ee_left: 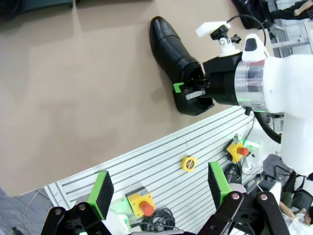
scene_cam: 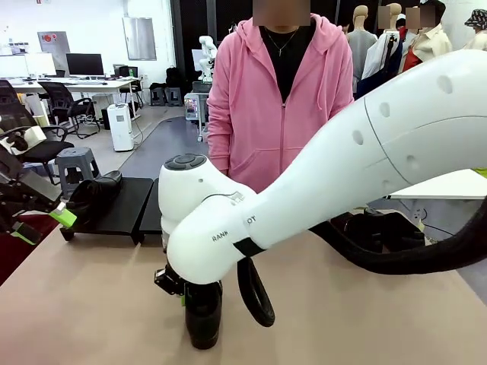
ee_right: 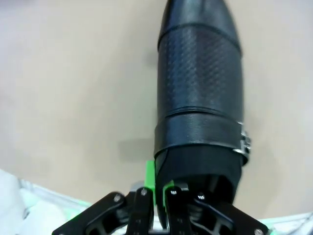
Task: Organize the shoes by placing them on the stand.
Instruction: Pick up one Shoe and place it in the middle of the table.
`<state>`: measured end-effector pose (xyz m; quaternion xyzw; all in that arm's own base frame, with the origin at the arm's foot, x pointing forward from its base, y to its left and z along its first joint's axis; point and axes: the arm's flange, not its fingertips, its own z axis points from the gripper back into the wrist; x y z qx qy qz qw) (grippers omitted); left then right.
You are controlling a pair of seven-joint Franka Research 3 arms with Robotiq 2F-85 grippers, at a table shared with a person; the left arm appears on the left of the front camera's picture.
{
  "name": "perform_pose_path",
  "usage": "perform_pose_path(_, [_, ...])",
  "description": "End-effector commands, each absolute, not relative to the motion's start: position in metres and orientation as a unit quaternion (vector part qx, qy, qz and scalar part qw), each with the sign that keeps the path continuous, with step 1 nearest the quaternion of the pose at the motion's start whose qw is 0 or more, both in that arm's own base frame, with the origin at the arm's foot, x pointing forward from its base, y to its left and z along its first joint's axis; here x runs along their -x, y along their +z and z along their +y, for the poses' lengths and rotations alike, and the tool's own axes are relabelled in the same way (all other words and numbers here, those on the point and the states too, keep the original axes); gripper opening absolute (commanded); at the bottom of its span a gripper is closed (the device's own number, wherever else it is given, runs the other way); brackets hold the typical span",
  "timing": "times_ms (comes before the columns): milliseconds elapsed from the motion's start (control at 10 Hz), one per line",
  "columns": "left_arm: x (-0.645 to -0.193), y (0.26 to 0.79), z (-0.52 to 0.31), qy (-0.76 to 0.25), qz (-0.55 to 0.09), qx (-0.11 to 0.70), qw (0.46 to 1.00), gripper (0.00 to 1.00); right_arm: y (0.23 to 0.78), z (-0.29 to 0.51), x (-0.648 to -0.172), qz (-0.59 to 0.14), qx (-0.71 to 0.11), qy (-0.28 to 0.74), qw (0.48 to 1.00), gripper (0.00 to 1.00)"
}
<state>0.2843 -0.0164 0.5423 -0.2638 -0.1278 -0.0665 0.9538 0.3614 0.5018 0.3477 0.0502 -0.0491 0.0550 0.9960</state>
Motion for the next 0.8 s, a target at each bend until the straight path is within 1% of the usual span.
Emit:
perform_pose_path(0, [-0.284, 0.542, -0.013, -0.073, -0.128, 0.267, 0.952, 1.00, 0.362, 0.493, -0.372, -0.048, -0.062, 0.048, 0.996, 1.00])
perform_pose_path(400, [-0.284, 0.542, -0.013, -0.073, -0.128, 0.267, 0.952, 1.00, 0.378, 0.479, -0.369, -0.065, -0.065, 0.038, 0.995, 1.00])
perform_pose_path(600, [-0.284, 0.542, -0.013, -0.073, -0.128, 0.267, 0.952, 1.00, 0.414, 0.453, -0.360, -0.068, -0.112, 0.071, 0.989, 1.00])
perform_pose_path(700, [-0.284, 0.542, -0.013, -0.073, -0.128, 0.267, 0.952, 1.00, 0.449, 0.423, -0.352, -0.093, -0.122, 0.076, 0.985, 1.00])
